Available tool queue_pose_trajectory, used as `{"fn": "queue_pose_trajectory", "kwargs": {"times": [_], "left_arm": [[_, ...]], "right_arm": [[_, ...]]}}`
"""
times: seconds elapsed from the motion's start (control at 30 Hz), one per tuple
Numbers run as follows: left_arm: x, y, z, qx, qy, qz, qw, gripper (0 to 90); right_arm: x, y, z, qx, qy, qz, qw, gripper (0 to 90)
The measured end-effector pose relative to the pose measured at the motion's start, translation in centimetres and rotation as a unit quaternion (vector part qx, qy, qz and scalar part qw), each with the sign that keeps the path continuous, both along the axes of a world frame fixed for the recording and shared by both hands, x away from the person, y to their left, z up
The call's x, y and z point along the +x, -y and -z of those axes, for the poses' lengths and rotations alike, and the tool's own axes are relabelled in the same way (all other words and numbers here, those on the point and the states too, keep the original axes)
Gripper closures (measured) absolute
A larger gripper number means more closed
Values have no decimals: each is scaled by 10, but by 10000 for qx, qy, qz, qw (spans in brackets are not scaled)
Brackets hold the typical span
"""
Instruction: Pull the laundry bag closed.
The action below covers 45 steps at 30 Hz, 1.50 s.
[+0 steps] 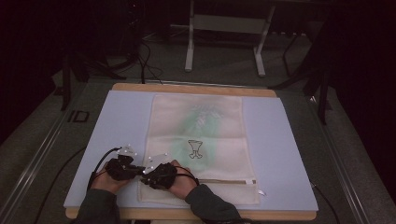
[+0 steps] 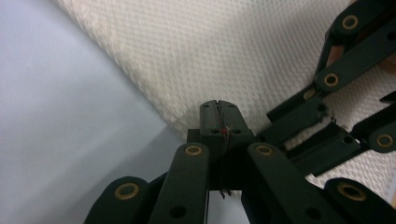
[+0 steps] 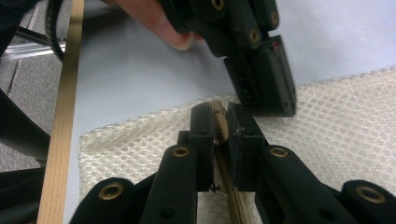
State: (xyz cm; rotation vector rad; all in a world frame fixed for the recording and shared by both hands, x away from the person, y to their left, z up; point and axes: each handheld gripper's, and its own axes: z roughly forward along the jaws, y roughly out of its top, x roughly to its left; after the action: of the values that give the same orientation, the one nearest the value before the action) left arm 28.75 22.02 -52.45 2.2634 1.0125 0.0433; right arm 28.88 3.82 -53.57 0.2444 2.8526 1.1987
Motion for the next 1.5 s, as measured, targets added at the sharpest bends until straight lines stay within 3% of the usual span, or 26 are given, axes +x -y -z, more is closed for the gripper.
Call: {"fn": "queue_pose_trajectory", "kwargs": {"times": [0.13,0.27,0.47,1.23,1.5], "left_arm": [[-1,0,-1,-16,-122,-108,9999,896],[-3,1,-1,74,-118,-135,9998,898],[-2,0,0,3,-156,-169,9997,899],[-2,0,-1,79,-97,-38,9999,899],[-2,0,-1,81,-70,1,9999,899]], "right_arm": [[-2,0,0,7,61,24,10000,820],[-4,1,0,-13,119,49,9999,820],[-6,1,-1,-98,203,63,9997,822],[-14,7,-6,-368,496,66,9981,823],[-15,11,-8,-443,491,82,9978,823]]}}
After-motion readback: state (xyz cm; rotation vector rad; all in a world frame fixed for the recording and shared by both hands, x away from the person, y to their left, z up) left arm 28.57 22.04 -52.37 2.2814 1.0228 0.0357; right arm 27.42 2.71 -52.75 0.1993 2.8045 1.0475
